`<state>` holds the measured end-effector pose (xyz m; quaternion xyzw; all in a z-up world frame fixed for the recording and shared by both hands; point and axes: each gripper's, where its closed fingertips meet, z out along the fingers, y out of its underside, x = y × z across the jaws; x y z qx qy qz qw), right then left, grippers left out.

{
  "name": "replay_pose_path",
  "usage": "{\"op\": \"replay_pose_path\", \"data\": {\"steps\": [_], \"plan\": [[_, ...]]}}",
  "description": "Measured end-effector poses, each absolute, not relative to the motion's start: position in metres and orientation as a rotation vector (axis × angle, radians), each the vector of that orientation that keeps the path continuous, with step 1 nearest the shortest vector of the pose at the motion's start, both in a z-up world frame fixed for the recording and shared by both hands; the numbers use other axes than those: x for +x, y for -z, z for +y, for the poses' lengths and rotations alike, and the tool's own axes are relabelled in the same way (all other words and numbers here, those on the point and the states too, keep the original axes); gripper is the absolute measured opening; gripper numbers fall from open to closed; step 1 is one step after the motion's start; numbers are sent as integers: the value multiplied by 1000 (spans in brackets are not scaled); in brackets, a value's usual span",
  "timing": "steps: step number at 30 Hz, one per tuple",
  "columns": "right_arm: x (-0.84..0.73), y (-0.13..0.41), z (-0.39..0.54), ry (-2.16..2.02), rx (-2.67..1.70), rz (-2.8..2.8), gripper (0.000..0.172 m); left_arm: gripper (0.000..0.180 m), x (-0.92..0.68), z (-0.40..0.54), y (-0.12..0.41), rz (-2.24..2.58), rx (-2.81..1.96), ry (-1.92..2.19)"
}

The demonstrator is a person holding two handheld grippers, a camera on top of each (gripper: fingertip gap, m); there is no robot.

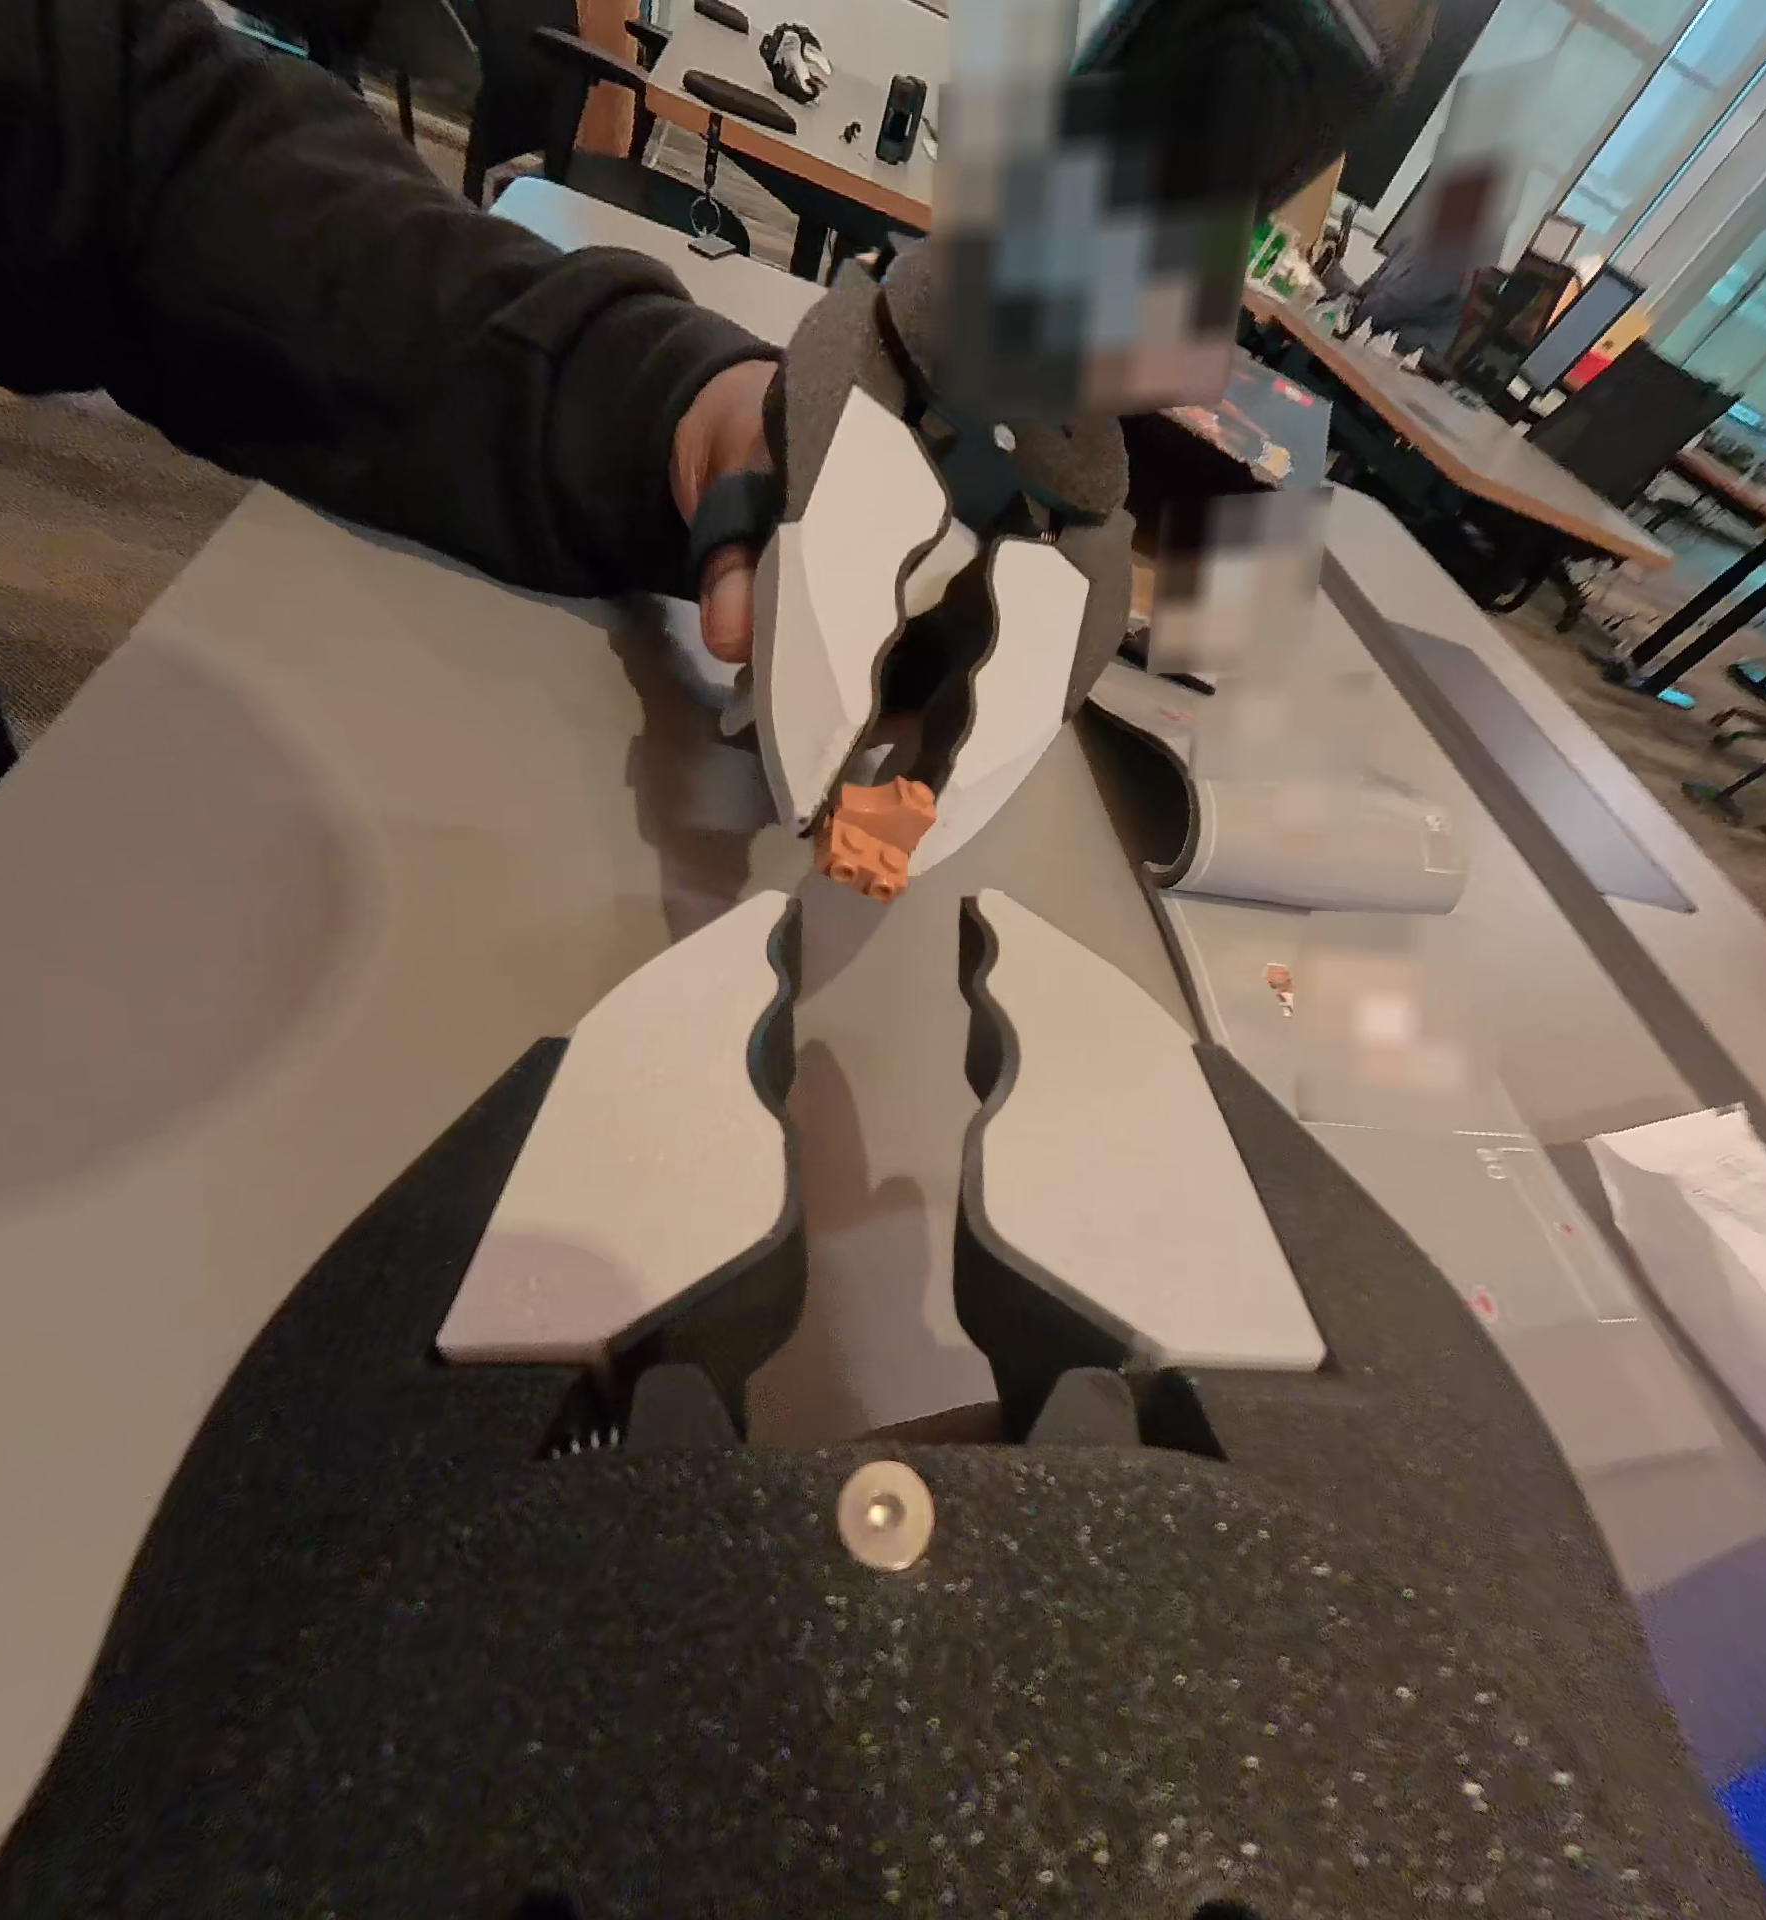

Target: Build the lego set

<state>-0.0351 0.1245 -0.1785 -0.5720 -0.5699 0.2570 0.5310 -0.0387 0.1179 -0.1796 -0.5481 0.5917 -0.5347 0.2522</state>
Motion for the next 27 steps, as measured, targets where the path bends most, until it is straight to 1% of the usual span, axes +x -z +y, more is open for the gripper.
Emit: {"op": "replay_pose_path", "data": {"steps": [2, 9, 13, 16, 27], "plan": [[-35, 177, 123, -577, -1315, -1378, 32, 16, -39, 115, 178, 1597, -1508, 1514], [-43, 174, 113, -427, -1166, -1441, 31, 16, -36, 108, 179, 1528, -1602, 1722], [-45, 176, 114, -405, -1160, -1438, 28, 16, -35, 105, 178, 1513, -1620, 1786], [-46, 178, 116, -402, -1170, -1435, 22, 16, -34, 102, 180, 1508, -1656, 1823], [-44, 183, 121, -458, -1240, -1426, 16, 16, -33, 106, 184, 1447, -1743, 1850]]}}
